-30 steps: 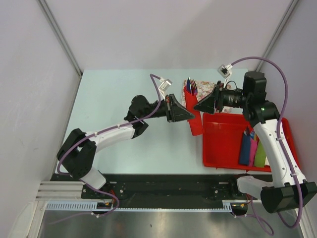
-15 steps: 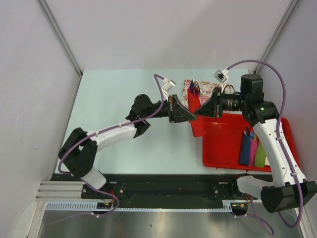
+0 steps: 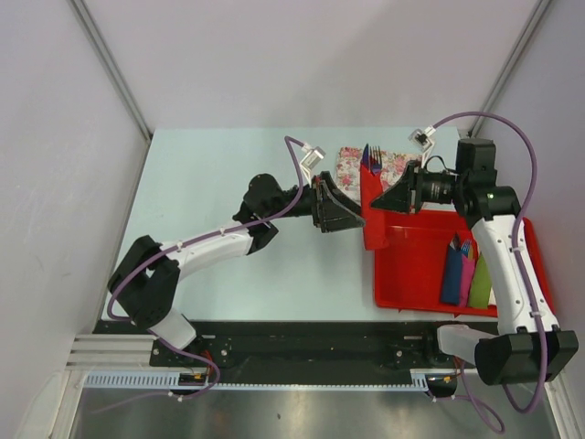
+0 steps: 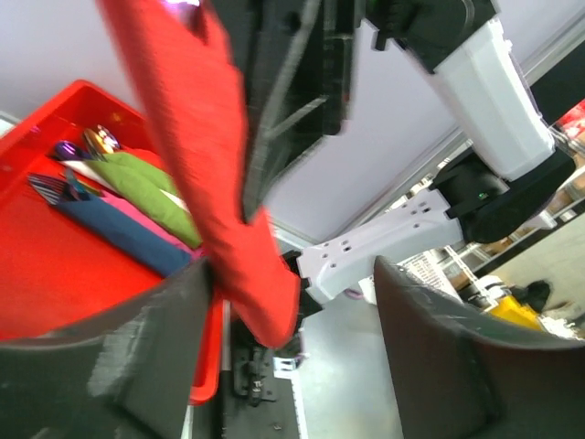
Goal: Place the utensils on the paper napkin and roll it up
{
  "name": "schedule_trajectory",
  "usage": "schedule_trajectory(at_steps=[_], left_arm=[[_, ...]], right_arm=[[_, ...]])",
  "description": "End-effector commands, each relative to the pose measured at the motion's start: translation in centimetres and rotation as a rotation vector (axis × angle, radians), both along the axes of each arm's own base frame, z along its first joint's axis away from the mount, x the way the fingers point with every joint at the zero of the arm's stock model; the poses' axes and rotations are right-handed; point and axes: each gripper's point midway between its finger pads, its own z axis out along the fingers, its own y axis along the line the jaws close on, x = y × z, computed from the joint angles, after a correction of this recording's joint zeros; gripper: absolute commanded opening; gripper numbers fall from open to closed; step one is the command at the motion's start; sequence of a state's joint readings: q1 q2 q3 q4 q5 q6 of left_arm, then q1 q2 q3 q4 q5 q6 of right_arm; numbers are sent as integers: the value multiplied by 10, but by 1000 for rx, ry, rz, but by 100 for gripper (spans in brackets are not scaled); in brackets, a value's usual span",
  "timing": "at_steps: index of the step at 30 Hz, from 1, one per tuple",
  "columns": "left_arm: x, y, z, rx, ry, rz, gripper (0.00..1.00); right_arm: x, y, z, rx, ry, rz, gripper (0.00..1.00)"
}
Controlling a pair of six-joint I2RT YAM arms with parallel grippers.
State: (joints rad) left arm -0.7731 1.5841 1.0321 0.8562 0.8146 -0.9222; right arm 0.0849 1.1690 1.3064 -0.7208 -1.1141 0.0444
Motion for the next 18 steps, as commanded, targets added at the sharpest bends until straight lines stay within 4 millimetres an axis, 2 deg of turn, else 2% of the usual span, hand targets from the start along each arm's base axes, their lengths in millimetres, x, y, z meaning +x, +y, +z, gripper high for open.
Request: schedule_trajectory(at_steps=[1,4,8,10,14,16,18], left_arm=[[4,8,22,-46,-66,31,81],[11,18,17,-26,-72,62,87],[17,32,4,25,-93,92,91],[15,36,0,45,-126,100,91],[9,42,-5,74,-164,103,92],[10,44,-8,84,-166,108,92],[11,46,-12,91,-157,112,92]], right_arm=[[-2,-13,-10,34,47,21,0],[5,-37,-24,33,64,-26,0],[-4,-60,-58,-19,140,-45,0],[-10,-69,-75,-24,225,-49,0],[1,-97,-95,-29,218,-96,0],[-1,-103,-104,-38,251,-88,0],[2,-116,-123,-54,294,-84,0]])
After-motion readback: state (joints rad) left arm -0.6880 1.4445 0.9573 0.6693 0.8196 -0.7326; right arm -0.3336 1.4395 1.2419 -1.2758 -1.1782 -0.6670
